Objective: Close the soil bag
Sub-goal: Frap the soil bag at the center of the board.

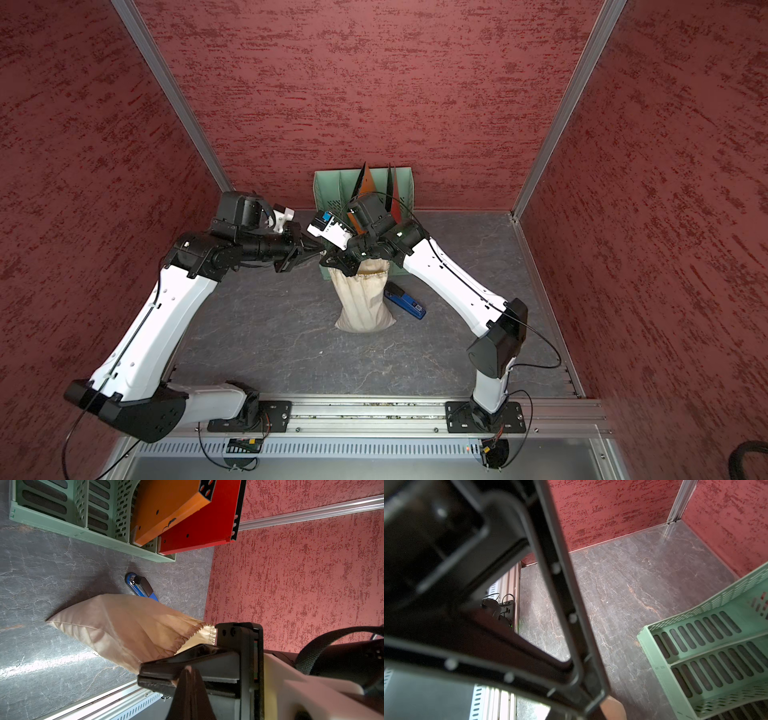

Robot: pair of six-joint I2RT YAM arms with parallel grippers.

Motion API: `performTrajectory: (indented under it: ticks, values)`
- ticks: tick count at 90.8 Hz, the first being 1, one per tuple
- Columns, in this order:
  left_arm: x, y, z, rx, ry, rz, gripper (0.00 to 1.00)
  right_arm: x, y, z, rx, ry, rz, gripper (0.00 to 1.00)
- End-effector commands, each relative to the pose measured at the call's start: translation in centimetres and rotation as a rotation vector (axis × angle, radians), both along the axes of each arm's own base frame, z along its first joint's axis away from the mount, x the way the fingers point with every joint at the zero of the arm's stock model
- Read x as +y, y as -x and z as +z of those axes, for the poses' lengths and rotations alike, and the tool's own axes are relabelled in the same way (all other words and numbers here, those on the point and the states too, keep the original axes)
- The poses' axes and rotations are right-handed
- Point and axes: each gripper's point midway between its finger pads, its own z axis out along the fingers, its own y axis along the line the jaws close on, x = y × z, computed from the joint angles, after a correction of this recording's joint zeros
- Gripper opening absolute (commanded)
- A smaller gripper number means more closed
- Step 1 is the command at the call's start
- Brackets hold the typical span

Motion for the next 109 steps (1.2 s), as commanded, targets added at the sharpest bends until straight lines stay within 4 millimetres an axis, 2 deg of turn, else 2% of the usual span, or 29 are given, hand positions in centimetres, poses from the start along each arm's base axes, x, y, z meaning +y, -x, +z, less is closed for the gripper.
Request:
performTrajectory:
  ticks: [1, 28, 51, 89, 109]
  values:
    - [0.5, 0.1, 2.6, -0.083, 0.030, 0.003, 0.00, -0.3, 0.3, -0.5, -0.005, 0.016, -0.005, 0.05]
    - [0.7, 0.4, 4.7, -0.127, 0.071, 0.003, 0.00, -0.8, 0.4, -1.5, -0.006, 0.041, -0.021, 0.04]
    - [0.9, 0.9, 5.2, -0.148, 0.087, 0.007, 0.00, -1.2, 0.5, -1.9, 0.003, 0.061, -0.029, 0.04]
    - [0.5, 0.3, 6.7, -0.183, 0.144, 0.007, 0.00, -2.1, 0.8, -2.1, -0.001, 0.089, -0.050, 0.03]
    - [0.4, 0.2, 7.4, -0.204, 0.164, 0.005, 0.00, -2.7, 1.0, -3.3, 0.011, 0.126, -0.057, 0.03]
